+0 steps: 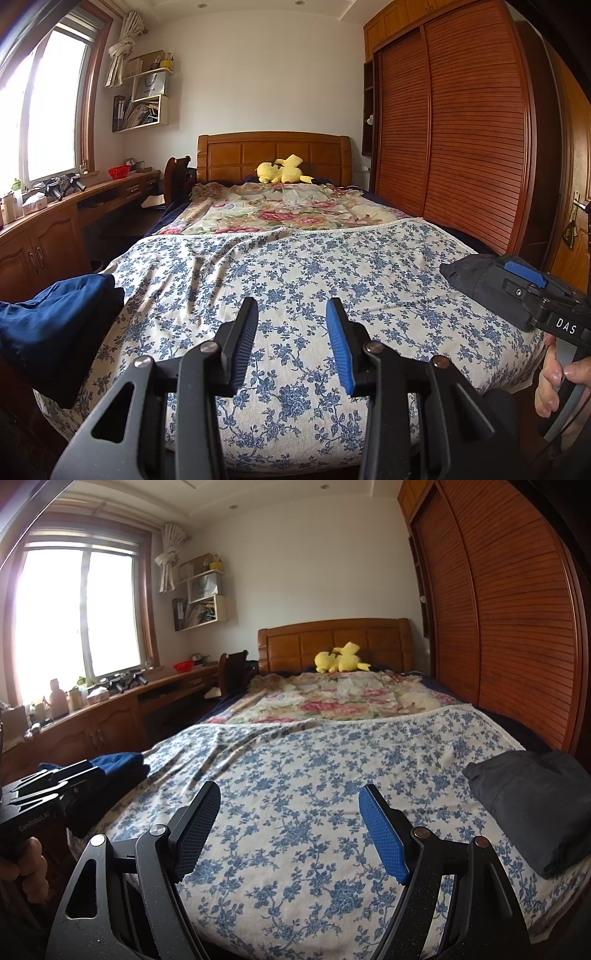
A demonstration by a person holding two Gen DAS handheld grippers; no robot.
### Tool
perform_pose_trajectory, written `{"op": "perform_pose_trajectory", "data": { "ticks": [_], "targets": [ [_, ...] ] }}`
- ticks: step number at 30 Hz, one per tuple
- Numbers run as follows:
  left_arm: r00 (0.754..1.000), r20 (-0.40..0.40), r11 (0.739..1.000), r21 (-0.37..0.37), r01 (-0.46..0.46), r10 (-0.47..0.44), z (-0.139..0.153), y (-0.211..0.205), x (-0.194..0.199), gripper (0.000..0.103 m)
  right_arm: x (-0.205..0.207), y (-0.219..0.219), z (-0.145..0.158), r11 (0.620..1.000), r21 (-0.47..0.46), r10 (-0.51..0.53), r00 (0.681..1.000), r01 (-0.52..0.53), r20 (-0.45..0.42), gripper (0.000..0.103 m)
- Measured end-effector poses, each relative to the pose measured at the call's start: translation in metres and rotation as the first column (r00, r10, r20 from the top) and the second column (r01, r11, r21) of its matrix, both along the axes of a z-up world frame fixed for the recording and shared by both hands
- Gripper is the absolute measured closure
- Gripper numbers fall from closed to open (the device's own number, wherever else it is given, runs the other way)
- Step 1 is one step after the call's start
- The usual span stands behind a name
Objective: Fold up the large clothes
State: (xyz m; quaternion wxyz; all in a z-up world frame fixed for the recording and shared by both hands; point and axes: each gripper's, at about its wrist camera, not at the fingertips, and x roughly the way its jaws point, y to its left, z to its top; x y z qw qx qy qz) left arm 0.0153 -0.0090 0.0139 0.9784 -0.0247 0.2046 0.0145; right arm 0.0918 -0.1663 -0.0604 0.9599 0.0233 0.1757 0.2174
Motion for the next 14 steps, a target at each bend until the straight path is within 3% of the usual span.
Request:
{"op": "perform_pose_trajectory", "data": {
  "ticks": [14],
  "targets": [
    [1.0, 0.002, 1.0, 0.001, 0.0, 0.0, 0.0007, 0.0, -0.0005, 0.066, -0.0022, -0.0009, 0.0003, 1.0, 0.004, -0.006, 1.0, 0.006, 0.002, 0.024]
  ]
}}
